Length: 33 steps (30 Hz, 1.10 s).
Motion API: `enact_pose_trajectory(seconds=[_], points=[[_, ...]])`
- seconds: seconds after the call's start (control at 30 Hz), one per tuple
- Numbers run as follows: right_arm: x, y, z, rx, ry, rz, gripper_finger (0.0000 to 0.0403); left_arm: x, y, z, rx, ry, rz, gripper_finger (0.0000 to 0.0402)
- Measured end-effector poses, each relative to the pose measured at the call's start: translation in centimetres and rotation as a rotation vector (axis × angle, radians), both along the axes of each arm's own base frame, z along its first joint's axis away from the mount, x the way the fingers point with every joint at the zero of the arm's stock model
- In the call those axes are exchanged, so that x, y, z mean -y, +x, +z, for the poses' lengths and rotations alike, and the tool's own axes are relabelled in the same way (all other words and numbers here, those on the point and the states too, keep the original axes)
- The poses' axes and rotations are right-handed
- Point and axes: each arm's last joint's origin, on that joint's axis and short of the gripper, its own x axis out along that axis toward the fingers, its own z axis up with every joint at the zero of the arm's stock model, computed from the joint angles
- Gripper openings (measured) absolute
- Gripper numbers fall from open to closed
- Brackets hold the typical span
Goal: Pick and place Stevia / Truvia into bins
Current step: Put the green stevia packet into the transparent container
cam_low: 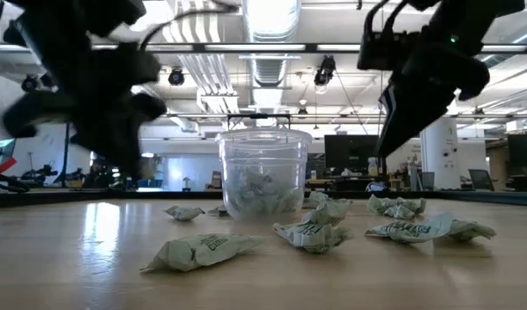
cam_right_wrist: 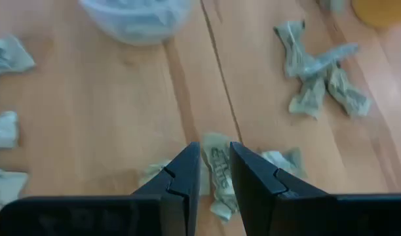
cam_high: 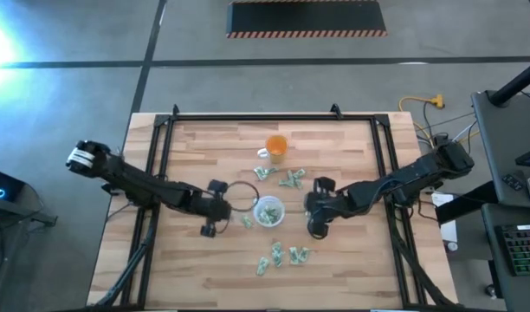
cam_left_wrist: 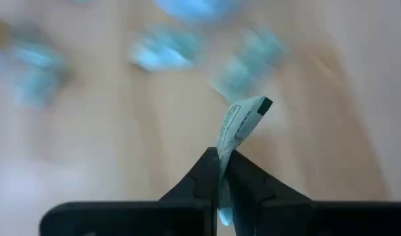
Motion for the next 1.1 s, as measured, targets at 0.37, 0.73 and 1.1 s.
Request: enact_pose_trajectory(seconds=[0.37, 0.73, 1.1], points=[[0.6, -1.0, -2.0, -0.013, -0.03, -0.021, 0.0097, 0.2, 1.9, 4.9, 0.486, 0.171, -0.085, 0.0004], [1.0, -1.3, -3.3, 0.025, -0.038, -0.021, 0.0109, -0.3, 5.6, 2.0, 0.489, 0.177, -0.148, 0.0005], [1.0, -1.3, -3.3, 0.035, -0.045, -0.026, 0.0098, -0.3, 7.0, 1.3, 0.448, 0.202, -0.156, 0.0107]])
